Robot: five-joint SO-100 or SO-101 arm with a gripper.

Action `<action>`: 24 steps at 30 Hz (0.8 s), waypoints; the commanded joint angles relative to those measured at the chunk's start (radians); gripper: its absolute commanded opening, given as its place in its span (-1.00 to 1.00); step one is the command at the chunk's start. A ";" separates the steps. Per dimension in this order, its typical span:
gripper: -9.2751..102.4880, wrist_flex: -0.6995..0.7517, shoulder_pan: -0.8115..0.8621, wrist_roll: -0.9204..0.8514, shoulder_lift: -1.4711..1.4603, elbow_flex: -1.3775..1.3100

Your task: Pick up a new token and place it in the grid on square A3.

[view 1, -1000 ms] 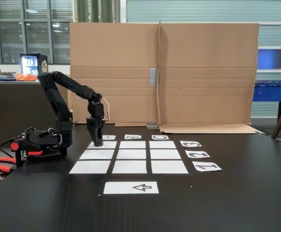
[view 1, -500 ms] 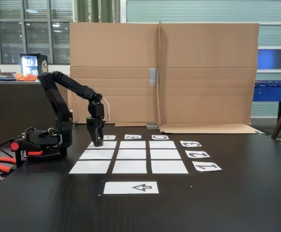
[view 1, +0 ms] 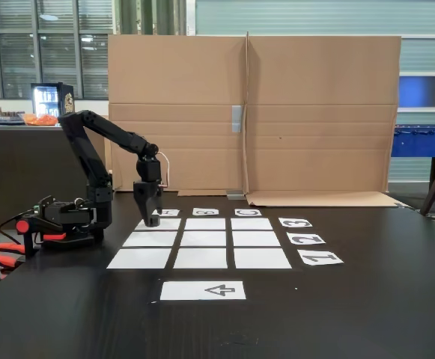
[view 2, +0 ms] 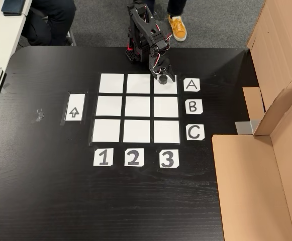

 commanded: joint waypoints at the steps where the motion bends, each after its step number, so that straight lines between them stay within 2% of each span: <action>1: -0.07 0.008 0.014 0.003 0.037 -0.017; 12: -0.04 -0.014 0.071 0.003 0.137 -0.055; 24: -0.05 -0.034 0.178 0.006 0.218 -0.252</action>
